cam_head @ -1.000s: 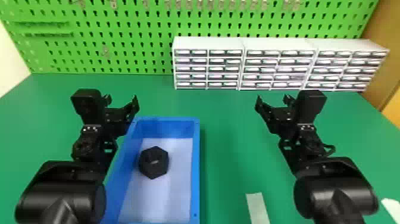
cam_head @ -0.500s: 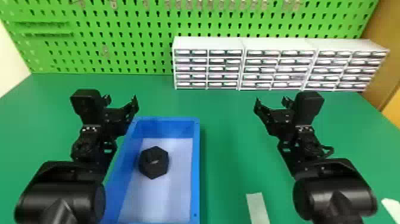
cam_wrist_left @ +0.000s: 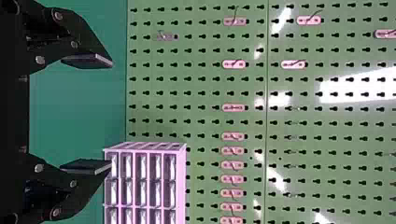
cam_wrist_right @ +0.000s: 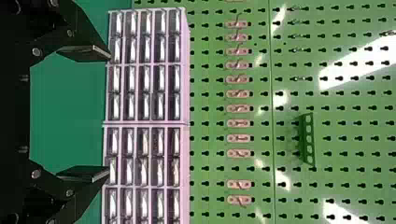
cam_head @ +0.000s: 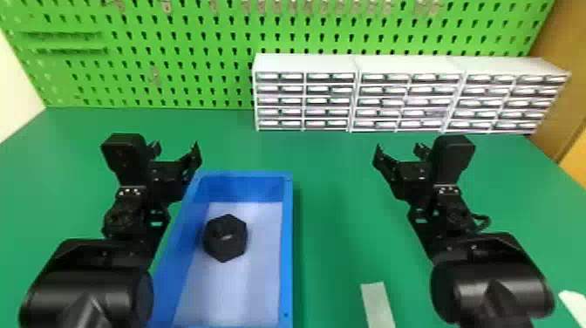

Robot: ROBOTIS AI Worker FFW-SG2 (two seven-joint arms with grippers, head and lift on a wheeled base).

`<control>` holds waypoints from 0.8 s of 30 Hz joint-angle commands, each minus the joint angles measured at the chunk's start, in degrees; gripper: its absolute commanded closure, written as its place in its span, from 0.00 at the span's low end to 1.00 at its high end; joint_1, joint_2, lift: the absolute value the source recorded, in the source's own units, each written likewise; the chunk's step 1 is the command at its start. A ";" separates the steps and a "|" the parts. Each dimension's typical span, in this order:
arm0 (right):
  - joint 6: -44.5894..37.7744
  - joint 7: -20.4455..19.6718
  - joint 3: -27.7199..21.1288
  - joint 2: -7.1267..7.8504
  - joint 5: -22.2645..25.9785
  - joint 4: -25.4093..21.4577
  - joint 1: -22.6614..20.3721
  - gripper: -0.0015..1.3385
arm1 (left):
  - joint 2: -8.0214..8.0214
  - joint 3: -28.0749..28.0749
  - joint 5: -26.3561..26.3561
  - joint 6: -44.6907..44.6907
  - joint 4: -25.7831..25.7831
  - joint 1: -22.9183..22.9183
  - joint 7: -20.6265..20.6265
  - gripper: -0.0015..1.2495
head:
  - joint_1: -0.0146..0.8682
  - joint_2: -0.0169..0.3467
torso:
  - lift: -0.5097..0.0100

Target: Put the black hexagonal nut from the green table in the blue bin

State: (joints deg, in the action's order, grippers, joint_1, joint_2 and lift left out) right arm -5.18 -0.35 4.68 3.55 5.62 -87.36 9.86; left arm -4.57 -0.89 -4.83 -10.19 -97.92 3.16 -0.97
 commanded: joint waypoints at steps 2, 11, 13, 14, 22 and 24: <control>0.00 0.00 -0.37 0.06 0.00 0.00 -0.11 0.31 | 0.00 0.27 -0.10 0.00 -0.08 0.01 0.00 0.39 | 0.79 0.19 | 0.80; 0.09 0.00 -0.63 -0.21 0.26 -0.09 -0.02 0.31 | 0.09 0.36 -0.27 0.00 -0.08 -0.08 0.00 0.39 | 0.79 0.19 | 0.80; 0.09 0.00 -0.63 -0.29 0.26 -0.09 -0.11 0.31 | 0.00 0.27 -0.27 0.00 -0.08 -0.08 0.00 0.39 | 0.79 0.19 | 0.80; 0.09 0.00 -0.72 -0.29 0.26 -0.09 -0.11 0.31 | 0.09 0.36 -0.27 0.00 -0.08 -0.08 0.00 0.39 | 0.79 0.19 | 0.80; 0.09 0.00 -0.90 -0.47 0.26 -0.09 -0.02 0.31 | 0.09 0.27 -0.36 0.00 -0.08 -0.08 0.00 0.39 | 0.79 0.19 | 0.80; 0.09 0.00 -1.07 -0.47 0.09 -0.18 -0.02 0.31 | 0.09 0.36 -0.45 0.00 -0.08 -0.08 0.00 0.39 | 0.79 0.19 | 0.80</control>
State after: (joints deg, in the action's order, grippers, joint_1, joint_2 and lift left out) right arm -5.10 -0.35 3.83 3.11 5.89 -87.52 9.80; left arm -4.49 -0.61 -5.19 -10.19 -98.00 3.08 -0.97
